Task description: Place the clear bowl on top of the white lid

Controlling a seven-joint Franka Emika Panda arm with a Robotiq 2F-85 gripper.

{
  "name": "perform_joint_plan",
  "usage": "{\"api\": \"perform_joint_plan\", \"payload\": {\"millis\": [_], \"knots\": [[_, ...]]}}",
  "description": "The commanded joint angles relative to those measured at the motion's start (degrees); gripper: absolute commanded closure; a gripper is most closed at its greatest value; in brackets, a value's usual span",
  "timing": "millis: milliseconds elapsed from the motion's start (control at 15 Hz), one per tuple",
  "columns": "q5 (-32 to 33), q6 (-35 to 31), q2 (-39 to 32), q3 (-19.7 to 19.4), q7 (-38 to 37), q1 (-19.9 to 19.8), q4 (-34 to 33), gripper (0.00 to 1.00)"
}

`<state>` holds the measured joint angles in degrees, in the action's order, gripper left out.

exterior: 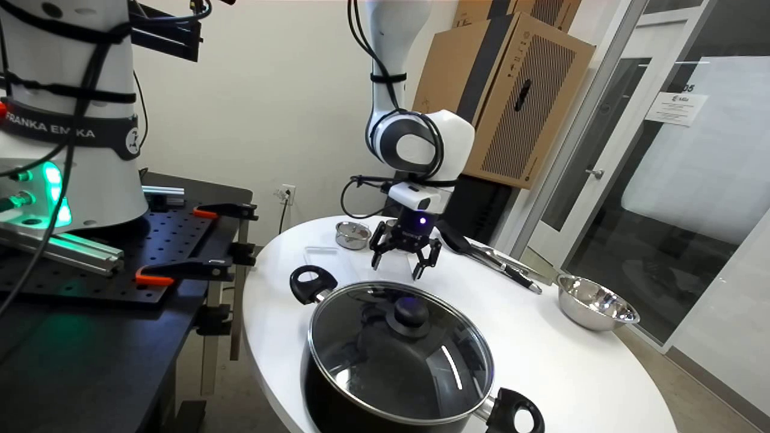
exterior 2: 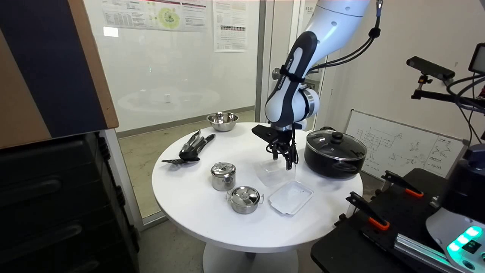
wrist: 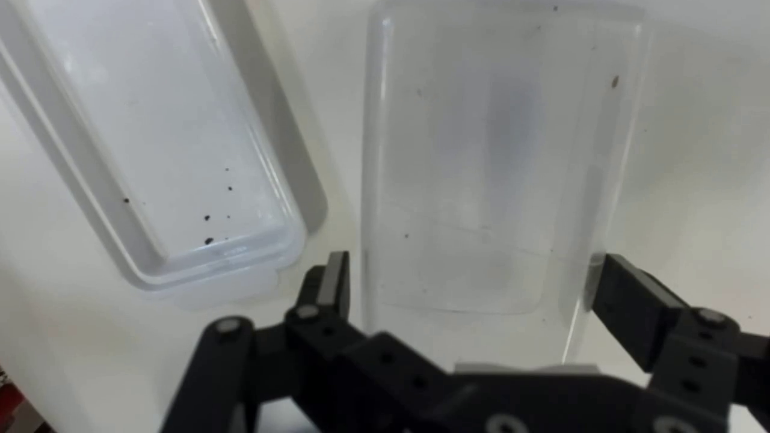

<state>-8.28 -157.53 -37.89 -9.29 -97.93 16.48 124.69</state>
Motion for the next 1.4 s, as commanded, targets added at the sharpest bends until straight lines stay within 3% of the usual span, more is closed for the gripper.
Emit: {"api": "perform_joint_plan", "payload": {"millis": [0, 200, 533, 800, 1333], "knots": [[1.5, -1.7, -0.8, -1.5, -2.5, 1.7, 0.1, 0.26], [1.1, -1.5, 0.6, -1.0, -1.7, 1.3, 0.6, 0.36], [1.1, -1.2, 6.1, 1.1, 1.6, 0.2, 4.0, 0.36], [2.1, -0.7, 13.9, 3.3, 7.2, -0.6, 10.7, 0.36], [10.1, -0.4, 24.9, 2.8, 11.9, -1.0, 25.3, 0.36]]}}
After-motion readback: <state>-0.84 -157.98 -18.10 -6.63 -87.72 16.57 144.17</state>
